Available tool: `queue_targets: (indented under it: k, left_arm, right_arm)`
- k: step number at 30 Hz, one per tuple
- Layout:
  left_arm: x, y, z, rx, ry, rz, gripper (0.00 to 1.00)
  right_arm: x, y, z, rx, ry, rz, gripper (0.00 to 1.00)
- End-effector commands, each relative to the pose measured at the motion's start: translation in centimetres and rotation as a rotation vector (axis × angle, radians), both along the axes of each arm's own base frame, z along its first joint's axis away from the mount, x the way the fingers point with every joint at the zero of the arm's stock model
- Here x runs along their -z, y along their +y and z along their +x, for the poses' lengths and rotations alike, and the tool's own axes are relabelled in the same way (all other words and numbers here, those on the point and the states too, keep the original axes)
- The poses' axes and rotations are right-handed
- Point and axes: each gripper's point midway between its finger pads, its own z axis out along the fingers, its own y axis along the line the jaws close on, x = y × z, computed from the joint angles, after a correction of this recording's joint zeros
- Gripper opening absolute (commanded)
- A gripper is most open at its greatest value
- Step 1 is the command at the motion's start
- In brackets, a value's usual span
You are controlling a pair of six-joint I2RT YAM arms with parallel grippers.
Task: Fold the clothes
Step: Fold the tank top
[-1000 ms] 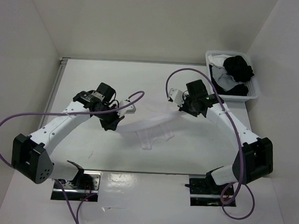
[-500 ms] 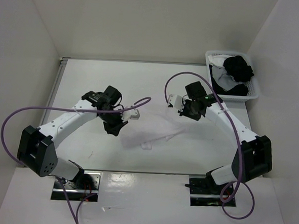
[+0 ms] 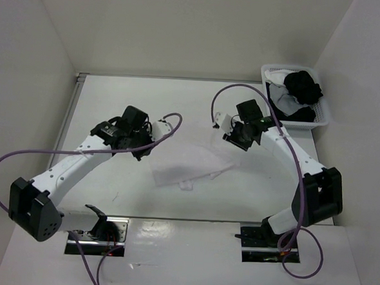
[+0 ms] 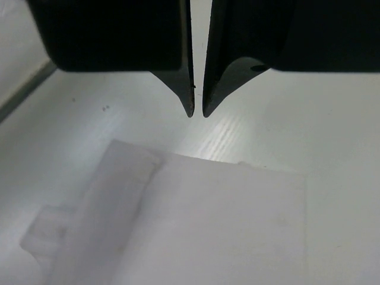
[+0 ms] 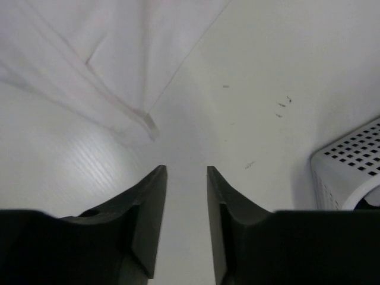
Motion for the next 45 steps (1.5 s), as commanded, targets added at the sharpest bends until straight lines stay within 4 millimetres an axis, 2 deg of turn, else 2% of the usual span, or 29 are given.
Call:
queue_targets:
  k: [1,2,4,5,7,10,11,13,14,15,16,19,20,22,23,24,25,28,30,31,33,34,36,37,39,41,43,45]
  left_arm:
    - [-1.4,1.1,4.7,-0.232,-0.159,-0.033,0.17]
    - [-0.4,1.8,5.2,-0.271,-0.155,-0.005,0.17]
    - [0.8,2.6,6.1,-0.328,-0.165,0.006,0.17]
    - [1.5,3.1,6.5,-0.349,-0.171,0.022,0.15]
    - [3.0,4.0,7.5,-0.401,-0.187,0.057,0.12]
    - [5.3,4.3,8.4,-0.416,-0.145,0.12,0.04]
    - [6.5,5.1,9.0,-0.449,-0.115,0.145,0.02]
    - [6.0,4.8,10.4,-0.457,-0.111,0.117,0.0]
    - [6.7,5.4,11.0,-0.473,-0.092,0.121,0.0]
    - [6.4,5.5,11.8,-0.484,-0.105,0.112,0.0]
    - [5.9,5.3,12.6,-0.485,-0.112,0.093,0.03]
    - [6.5,6.0,14.2,-0.527,-0.089,0.067,0.08]
    - [7.0,6.0,14.8,-0.54,-0.074,0.06,0.08]
    - [8.0,6.3,14.7,-0.543,-0.036,0.063,0.08]
    - [9.0,6.6,14.7,-0.558,-0.007,0.063,0.08]
    - [9.0,6.5,14.9,-0.558,-0.006,0.063,0.08]
    - [9.5,6.4,14.8,-0.561,0.009,0.057,0.08]
    - [11.3,6.0,14.4,-0.556,0.063,0.057,0.08]
    - [12.0,5.6,14.0,-0.541,0.102,0.05,0.08]
    - [12.3,5.6,13.9,-0.541,0.111,0.055,0.08]
    - [12.7,5.4,13.8,-0.536,0.128,0.055,0.08]
    - [13.2,5.3,13.5,-0.531,0.152,0.058,0.08]
    - [13.3,5.2,13.7,-0.531,0.152,0.058,0.08]
    - [13.5,5.6,14.0,-0.54,0.154,0.058,0.08]
    - [13.7,5.5,14.2,-0.54,0.158,0.06,0.08]
    - [14.8,5.9,14.3,-0.549,0.18,0.071,0.05]
    - [15.1,6.1,15.4,-0.56,0.172,0.066,0.03]
    - [15.8,6.4,15.8,-0.577,0.186,0.067,0.02]
  right_arm:
    - [-0.2,2.5,5.3,0.114,-0.055,0.173,0.43]
    - [-0.6,3.3,6.4,0.158,-0.056,0.22,0.45]
    - [0.1,4.1,7.7,0.19,-0.045,0.25,0.48]
    - [1.3,4.7,8.2,0.201,-0.015,0.265,0.48]
    - [1.5,5.2,9.4,0.231,-0.026,0.294,0.5]
    - [2.2,6.0,11.3,0.254,-0.041,0.321,0.5]
    - [2.3,6.1,11.7,0.254,-0.045,0.323,0.5]
    - [2.4,6.6,12.7,0.272,-0.051,0.342,0.5]
    - [1.9,6.8,13.4,0.269,-0.069,0.351,0.5]
    - [2.7,6.9,13.4,0.284,-0.05,0.35,0.5]
    - [2.0,7.1,14.0,0.28,-0.074,0.363,0.5]
    - [2.6,7.3,14.9,0.301,-0.076,0.366,0.51]
    - [2.3,7.5,15.5,0.298,-0.091,0.374,0.51]
    - [3.3,7.6,16.0,0.301,-0.076,0.366,0.53]
    - [3.2,7.8,16.5,0.299,-0.083,0.37,0.53]
    - [3.4,7.9,16.7,0.3,-0.08,0.368,0.53]
    - [4.8,7.9,16.6,0.311,-0.055,0.361,0.53]
    - [5.4,8.2,17.4,0.312,-0.052,0.359,0.53]
    - [6.2,8.4,17.0,0.304,-0.02,0.362,0.53]
    - [5.9,8.5,17.3,0.302,-0.028,0.367,0.53]
    - [6.9,8.5,17.2,0.305,-0.011,0.358,0.53]
    - [6.5,8.5,17.4,0.296,-0.021,0.357,0.53]
    - [7.5,8.7,17.5,0.294,-0.002,0.356,0.53]
    - [7.2,8.8,17.7,0.292,-0.01,0.36,0.53]
    - [8.4,8.9,17.6,0.292,0.018,0.354,0.53]
    - [8.9,9.2,17.8,0.289,0.032,0.356,0.53]
    - [9.1,9.2,18.0,0.289,0.034,0.355,0.5]
    - [9.6,9.5,17.7,0.294,0.042,0.348,0.41]
